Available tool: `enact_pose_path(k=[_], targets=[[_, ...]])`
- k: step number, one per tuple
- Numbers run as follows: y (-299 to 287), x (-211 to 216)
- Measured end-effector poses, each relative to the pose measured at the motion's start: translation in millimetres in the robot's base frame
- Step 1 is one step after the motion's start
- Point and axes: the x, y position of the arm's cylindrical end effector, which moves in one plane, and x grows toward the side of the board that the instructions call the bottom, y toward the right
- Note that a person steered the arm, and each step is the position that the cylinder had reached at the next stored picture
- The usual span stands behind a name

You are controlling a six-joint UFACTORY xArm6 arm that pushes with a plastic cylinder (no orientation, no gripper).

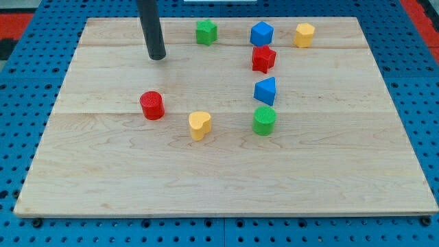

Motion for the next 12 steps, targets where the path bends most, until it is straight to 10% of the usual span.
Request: enact_pose_path(k=[6, 8, 12], targets=[[238, 81], [166, 101], [107, -3]])
